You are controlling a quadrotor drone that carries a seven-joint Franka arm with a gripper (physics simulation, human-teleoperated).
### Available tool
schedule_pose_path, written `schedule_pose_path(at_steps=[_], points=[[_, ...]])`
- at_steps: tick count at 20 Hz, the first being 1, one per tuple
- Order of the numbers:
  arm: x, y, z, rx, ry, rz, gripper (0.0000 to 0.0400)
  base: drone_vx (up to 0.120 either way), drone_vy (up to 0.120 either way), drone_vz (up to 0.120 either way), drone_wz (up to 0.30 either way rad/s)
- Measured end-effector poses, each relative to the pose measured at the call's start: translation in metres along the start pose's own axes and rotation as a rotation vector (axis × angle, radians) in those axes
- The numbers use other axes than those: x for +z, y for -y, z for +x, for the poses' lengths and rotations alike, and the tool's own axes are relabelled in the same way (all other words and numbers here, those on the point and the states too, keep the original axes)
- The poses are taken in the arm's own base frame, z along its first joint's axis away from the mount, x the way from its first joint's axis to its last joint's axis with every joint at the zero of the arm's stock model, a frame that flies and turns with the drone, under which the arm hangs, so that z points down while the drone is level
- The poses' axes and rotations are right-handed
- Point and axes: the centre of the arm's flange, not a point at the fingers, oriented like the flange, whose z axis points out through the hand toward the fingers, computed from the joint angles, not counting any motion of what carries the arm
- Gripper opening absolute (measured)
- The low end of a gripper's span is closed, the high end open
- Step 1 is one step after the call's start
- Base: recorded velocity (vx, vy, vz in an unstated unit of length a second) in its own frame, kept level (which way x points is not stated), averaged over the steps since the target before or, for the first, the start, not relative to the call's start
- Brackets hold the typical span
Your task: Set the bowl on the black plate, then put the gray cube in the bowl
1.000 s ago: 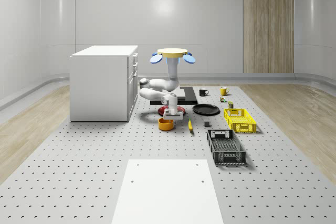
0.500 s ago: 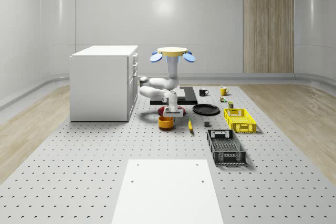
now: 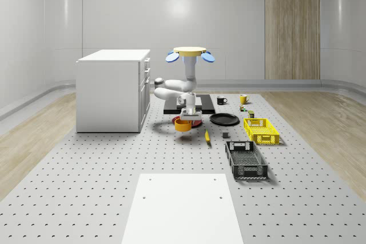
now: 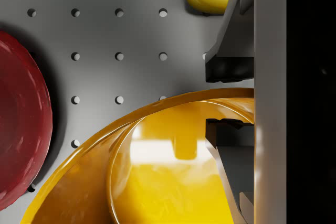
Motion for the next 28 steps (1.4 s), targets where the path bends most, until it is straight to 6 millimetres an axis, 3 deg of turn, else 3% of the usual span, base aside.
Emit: schedule_pose_path(at_steps=[7, 28], points=[[-0.0009, 0.0, 0.0, 0.0, 0.0, 0.0, 0.01, -0.12, 0.12, 0.04, 0.0], [-0.0011, 0.0, 0.0, 0.0, 0.0, 0.0, 0.01, -0.12, 0.12, 0.0, 0.0]])
